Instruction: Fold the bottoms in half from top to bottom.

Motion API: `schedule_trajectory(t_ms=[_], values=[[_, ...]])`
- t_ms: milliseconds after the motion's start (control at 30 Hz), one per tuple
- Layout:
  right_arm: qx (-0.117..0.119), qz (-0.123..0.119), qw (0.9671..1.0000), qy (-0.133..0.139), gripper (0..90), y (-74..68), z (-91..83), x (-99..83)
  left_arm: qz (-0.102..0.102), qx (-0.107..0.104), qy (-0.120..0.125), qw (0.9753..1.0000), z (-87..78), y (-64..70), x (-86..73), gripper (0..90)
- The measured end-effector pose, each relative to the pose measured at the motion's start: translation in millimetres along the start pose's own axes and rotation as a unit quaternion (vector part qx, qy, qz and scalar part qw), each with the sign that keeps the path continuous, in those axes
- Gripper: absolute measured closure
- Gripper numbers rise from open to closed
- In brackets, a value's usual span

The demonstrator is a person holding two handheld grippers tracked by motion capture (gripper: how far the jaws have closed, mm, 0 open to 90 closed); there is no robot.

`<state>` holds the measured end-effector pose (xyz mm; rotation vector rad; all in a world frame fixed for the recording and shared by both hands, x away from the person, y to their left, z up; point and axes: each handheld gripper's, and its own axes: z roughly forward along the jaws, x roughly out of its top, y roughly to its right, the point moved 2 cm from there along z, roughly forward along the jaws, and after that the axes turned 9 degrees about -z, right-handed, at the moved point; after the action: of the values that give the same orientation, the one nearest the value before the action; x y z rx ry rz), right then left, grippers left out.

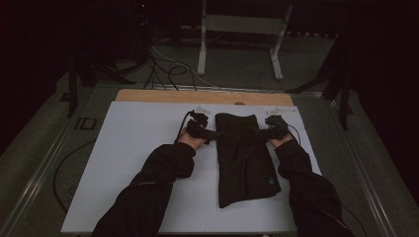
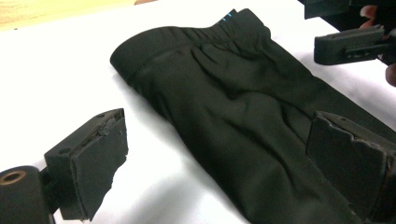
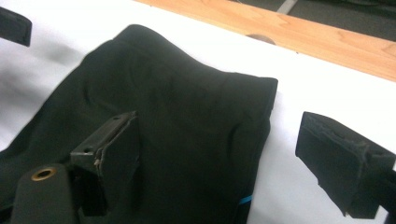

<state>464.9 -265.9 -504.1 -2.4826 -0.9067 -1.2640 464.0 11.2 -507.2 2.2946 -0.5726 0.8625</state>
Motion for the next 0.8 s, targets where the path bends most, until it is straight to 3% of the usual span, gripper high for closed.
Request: schedule_trajectory(t_ms=[100, 267, 367, 433, 600, 800], values=[[-0.002, 0.000, 1.0000, -0.004, 13.8, 1.3, 2.4, -1.4, 0.011, -0.003, 0.005, 0.9999, 3.7, 0.3, 0.9, 6.6], [0.004, -0.006, 0.9998, -0.016, 13.9, 3.4, 7.5, -1.9, 0.007, -0.007, 0.003, 0.9999, 8.4, -2.9, 0.6, 6.6], [0.006, 0.000, 0.9998, -0.017, 13.8, 4.5, 10.5, -1.5, -0.009, -0.006, -0.008, 0.9999, 10.9, -4.9, 1.2, 5.3], [0.005, 0.000, 0.9997, -0.023, 13.8, 5.9, 12.5, -1.5, -0.020, -0.017, -0.010, 0.9996, 12.3, -5.8, 2.2, 4.9], [-0.007, 0.003, 0.9995, -0.031, 13.2, 10.7, 13.3, 1.5, -0.034, -0.017, -0.014, 0.9992, 17.0, -9.1, 3.1, 5.2], [-0.005, 0.009, 0.9991, -0.041, 13.2, 14.0, 15.7, 3.5, -0.040, -0.014, -0.019, 0.9989, 21.9, -12.4, 7.0, 6.0]])
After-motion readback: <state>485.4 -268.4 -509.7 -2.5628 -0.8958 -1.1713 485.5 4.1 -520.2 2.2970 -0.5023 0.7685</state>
